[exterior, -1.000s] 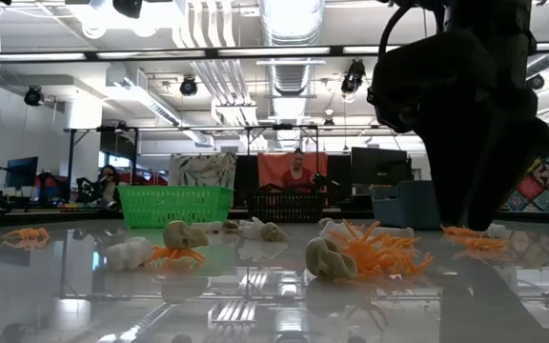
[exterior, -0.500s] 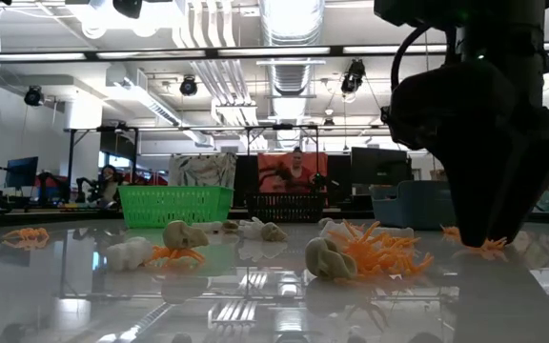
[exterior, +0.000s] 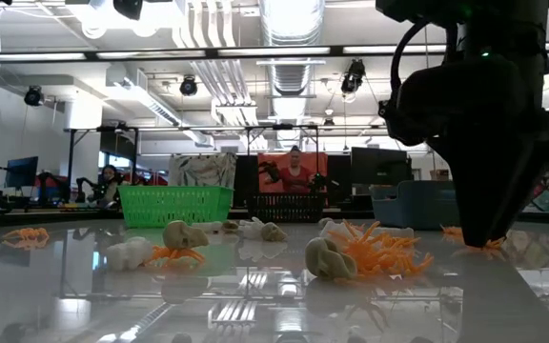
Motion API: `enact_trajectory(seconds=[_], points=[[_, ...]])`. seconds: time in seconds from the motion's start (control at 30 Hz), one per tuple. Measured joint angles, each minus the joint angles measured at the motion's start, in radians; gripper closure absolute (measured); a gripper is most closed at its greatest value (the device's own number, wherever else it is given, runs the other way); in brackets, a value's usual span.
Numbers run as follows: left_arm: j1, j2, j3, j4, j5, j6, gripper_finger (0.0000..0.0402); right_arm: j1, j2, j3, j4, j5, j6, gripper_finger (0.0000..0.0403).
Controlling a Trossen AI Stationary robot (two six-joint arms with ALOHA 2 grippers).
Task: Sort Halloween decoration
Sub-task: Put the orange spider toy into the black bin
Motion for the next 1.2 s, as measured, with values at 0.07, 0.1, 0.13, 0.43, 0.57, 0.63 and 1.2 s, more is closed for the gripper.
enact_trajectory(seconds=[0.07, 0.1, 0.13, 0.43, 0.57, 0.63, 1.2], points=[[0.000, 0.004, 0.000, 0.000, 0.000, -0.005, 0.0304, 0.000, 0.000, 0.000, 0.002, 0.000, -0.012, 0.0274], [0.000, 0.007, 0.000, 0.002, 0.000, -0.007, 0.0304, 0.000, 0.000, 0.000, 0.002, 0.001, -0.020, 0.0276], [0.000, 0.010, 0.000, 0.003, 0.000, -0.010, 0.0304, 0.000, 0.000, 0.000, 0.002, 0.001, -0.025, 0.0277], [0.000, 0.028, 0.000, 0.021, 0.000, -0.029, 0.0304, 0.000, -0.001, 0.000, 0.002, 0.004, -0.073, 0.0280], [0.000, 0.027, 0.000, 0.034, 0.000, -0.029, 0.0304, 0.000, -0.010, 0.001, -0.001, 0.009, -0.103, 0.0280], [0.000, 0.027, 0.000, 0.041, 0.000, -0.029, 0.0304, 0.000, -0.022, 0.004, 0.001, 0.027, -0.118, 0.0280], [0.000, 0.029, 0.000, 0.048, 0.002, -0.064, 0.0304, -0.027, -0.181, 0.000, 0.019, 0.282, -0.285, 0.0301]])
